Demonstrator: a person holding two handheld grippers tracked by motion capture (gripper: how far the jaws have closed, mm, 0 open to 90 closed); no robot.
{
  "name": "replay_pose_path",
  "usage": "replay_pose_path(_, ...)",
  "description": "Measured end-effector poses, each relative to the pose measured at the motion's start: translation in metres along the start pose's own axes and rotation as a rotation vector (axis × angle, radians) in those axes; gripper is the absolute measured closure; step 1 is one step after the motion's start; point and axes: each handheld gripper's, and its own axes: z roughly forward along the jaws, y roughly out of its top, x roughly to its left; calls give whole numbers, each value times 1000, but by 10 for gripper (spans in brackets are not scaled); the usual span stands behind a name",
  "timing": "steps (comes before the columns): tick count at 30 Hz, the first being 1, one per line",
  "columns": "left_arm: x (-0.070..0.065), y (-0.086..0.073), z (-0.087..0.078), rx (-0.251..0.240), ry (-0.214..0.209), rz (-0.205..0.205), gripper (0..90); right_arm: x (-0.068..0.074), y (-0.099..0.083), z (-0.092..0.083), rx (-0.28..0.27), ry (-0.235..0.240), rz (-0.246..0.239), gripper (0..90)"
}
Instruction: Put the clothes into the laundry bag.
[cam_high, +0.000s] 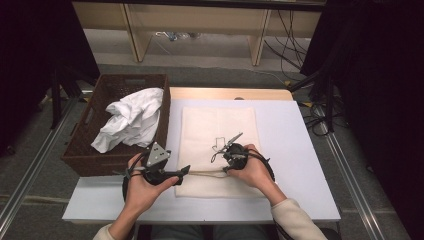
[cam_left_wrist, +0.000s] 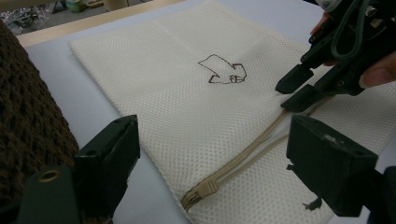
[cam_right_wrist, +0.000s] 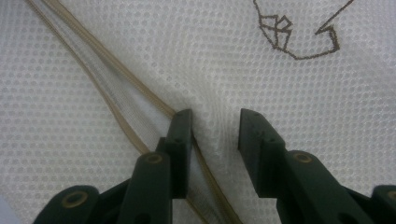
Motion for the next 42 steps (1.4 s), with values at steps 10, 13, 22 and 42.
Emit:
replay_pose_path(10,1,0,0,9,-2,7,178,-1,1,0,9,9,12,791)
replay_pose_path(13,0,-1,0,8,3,7,178,-2,1,-1,6,6,-8,815)
replay_pose_path(22,1,0,0,7,3,7,178,0,2,-8,-16,-16,-20,863)
replay_pose_path(42,-1,2,-4,-41,-16,10,177,1,6,-36,-172,-65,9,884)
